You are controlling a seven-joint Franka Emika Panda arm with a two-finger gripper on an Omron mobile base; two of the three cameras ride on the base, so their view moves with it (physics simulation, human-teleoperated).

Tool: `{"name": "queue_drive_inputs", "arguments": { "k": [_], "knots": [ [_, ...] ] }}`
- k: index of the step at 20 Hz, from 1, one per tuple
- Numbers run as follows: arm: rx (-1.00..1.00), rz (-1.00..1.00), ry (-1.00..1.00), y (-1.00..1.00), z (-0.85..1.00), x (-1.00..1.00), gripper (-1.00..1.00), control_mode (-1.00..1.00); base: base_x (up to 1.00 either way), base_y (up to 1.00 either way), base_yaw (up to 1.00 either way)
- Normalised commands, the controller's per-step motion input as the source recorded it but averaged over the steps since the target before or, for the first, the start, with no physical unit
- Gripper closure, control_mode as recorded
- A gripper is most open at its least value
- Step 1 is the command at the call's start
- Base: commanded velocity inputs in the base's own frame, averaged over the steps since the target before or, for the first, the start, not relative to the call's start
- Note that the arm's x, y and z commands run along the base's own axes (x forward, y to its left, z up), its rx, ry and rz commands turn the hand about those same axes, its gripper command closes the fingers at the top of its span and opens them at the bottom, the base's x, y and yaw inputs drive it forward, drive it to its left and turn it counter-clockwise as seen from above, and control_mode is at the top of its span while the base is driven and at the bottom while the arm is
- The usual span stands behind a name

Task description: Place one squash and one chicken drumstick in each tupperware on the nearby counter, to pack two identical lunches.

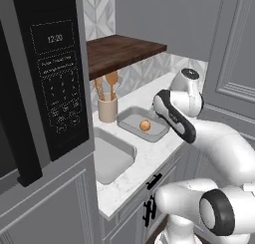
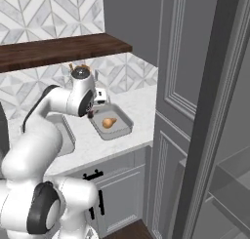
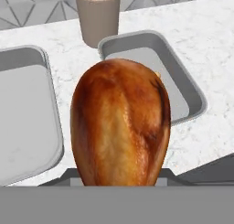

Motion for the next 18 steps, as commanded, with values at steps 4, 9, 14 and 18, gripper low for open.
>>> {"name": "queue_drive_inputs", "arguments": {
  "k": [4, 9, 14, 18],
  "knots": [
    [0.0, 0.04, 0.17, 0.0, -0.48, 0.85, 1.0, -1.0, 0.0, 0.0, 0.0],
    [0.0, 0.0, 0.01, 0.0, -0.41, 0.66, 1.0, -1.0, 0.0, 0.0, 0.0],
    [-0.07, -0.06, -0.01, 0.0, -0.19, 0.28, 1.0, -1.0, 0.0, 0.0, 0.0],
    [-0.1, -0.22, -0.01, 0.01, -0.46, 0.34, 1.0, -1.0, 0.0, 0.0, 0.0]
  ]
}}
